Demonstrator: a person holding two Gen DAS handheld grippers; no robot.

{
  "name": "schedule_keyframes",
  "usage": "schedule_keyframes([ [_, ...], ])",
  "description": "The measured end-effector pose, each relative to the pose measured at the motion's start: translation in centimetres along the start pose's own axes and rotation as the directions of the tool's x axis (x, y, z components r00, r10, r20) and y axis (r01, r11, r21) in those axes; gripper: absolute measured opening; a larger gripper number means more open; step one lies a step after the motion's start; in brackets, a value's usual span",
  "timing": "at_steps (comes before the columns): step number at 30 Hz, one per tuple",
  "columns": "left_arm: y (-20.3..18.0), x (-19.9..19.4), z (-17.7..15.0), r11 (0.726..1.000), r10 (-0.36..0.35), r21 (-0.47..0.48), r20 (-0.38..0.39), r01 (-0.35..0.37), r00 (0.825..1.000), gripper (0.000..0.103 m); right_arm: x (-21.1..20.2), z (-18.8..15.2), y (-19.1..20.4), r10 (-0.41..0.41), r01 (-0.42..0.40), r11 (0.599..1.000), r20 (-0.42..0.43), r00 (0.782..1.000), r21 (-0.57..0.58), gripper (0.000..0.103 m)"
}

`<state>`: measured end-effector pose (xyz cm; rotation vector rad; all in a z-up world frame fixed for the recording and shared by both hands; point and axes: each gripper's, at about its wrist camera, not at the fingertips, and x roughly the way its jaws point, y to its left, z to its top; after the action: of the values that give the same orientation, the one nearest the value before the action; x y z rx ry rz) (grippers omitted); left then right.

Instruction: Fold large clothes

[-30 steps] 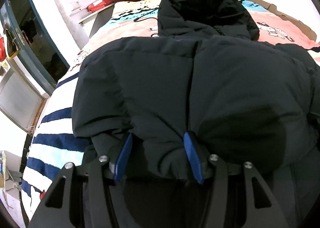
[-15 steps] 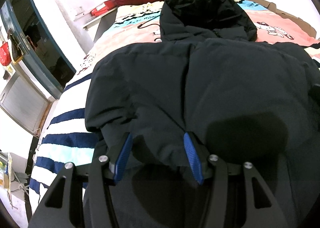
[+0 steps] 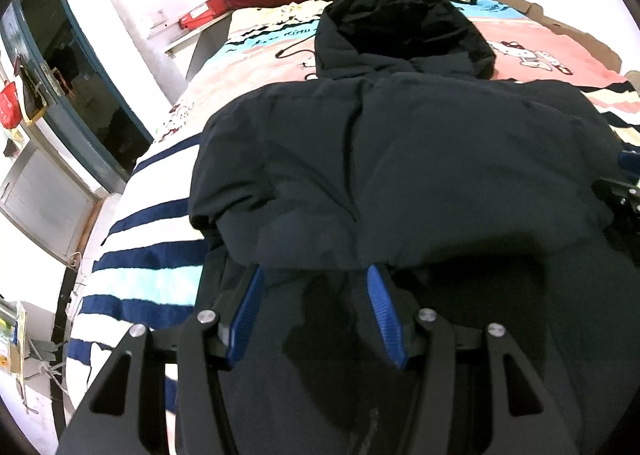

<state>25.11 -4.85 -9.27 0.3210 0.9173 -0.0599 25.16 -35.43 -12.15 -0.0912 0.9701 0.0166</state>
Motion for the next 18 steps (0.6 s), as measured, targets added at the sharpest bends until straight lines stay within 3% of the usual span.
schedule_keyframes([
  [14, 2.4, -7.7, -4.0, 0.999, -0.055, -0.001, -0.054, 0.055, 0.997, 0.052, -10.5, -4.1, -2.3, 0.024, -0.027, 0.999, 0.092, 0.996, 0.031, 0.084],
  [18, 4.4, -8.5, -4.2, 0.995, -0.091, -0.056, -0.080, 0.086, 0.993, 0.052, -12.3, -5.1, -4.4, 0.033, -0.040, 0.997, 0.109, 0.993, 0.059, 0.084],
])
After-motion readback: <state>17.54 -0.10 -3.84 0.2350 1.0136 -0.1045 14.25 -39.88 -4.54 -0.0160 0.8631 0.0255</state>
